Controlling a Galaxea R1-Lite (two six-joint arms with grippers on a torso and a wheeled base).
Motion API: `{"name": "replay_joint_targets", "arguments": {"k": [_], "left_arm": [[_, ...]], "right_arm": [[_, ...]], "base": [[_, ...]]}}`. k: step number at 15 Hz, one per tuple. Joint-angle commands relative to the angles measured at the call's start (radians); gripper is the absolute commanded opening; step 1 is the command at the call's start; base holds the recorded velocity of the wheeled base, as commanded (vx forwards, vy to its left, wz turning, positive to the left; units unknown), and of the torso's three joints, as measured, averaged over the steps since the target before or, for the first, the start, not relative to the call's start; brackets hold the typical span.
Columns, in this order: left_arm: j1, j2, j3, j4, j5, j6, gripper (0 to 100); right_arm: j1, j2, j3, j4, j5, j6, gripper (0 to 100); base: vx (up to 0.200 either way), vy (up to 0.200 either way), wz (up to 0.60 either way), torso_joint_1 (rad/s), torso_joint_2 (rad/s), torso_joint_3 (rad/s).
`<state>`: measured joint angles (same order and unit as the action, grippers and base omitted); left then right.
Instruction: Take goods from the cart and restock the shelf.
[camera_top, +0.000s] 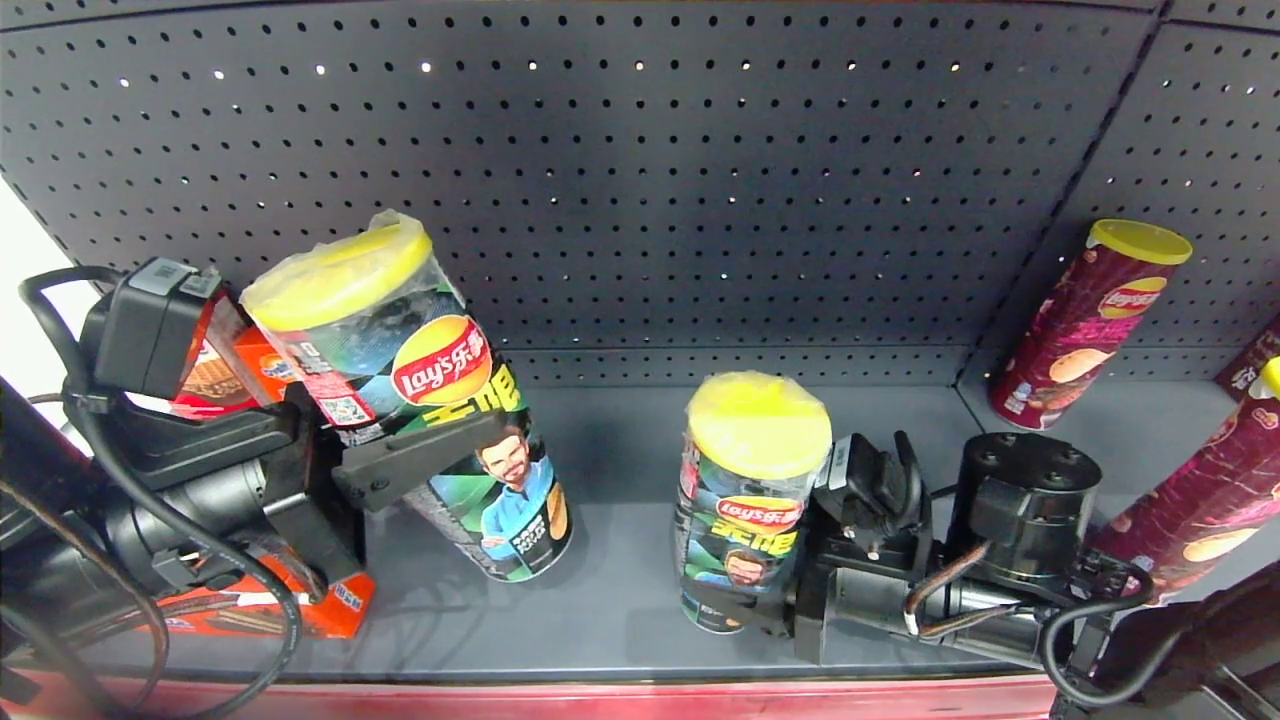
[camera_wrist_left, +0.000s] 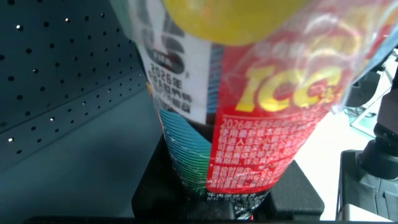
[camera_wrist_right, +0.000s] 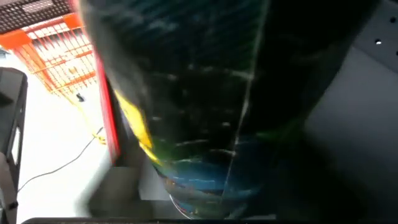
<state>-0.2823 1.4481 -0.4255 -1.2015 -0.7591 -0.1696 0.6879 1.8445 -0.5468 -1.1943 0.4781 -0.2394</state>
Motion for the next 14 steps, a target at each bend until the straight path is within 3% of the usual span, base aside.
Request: {"name": "replay_joint_targets", "arguments": {"k": [1,4,10,14], "left_arm": [[0.0,0.002,0.001,-0.001,0.0,-0.001,0],[0.0,0.0,0.001,-0.001,0.0,-0.001,0],[-0.003,0.002,-0.007,-0.001,0.0,-0.001,0],[-0.003,-0.006,-0.009,-0.001,0.0,0.001,0]], "right_arm": [[-0.008,-0.005,0.011,0.001,-0.006,-0.003,100],[-0.034,-0.064,0.047,0.001,-0.015,-0.003,100],[-0.088,-0.389,0.176,0.053,-0.058,0.005,100],[-0.088,-0.788,0.209,0.403,-0.243,0.014,100]], "base": [[0.0,0.0,0.0,0.0,0.0,0.0],[0.0,0.0,0.0,0.0,0.0,0.0],[0.0,0.0,0.0,0.0,0.0,0.0],[0.0,0.0,0.0,0.0,0.0,0.0]]}}
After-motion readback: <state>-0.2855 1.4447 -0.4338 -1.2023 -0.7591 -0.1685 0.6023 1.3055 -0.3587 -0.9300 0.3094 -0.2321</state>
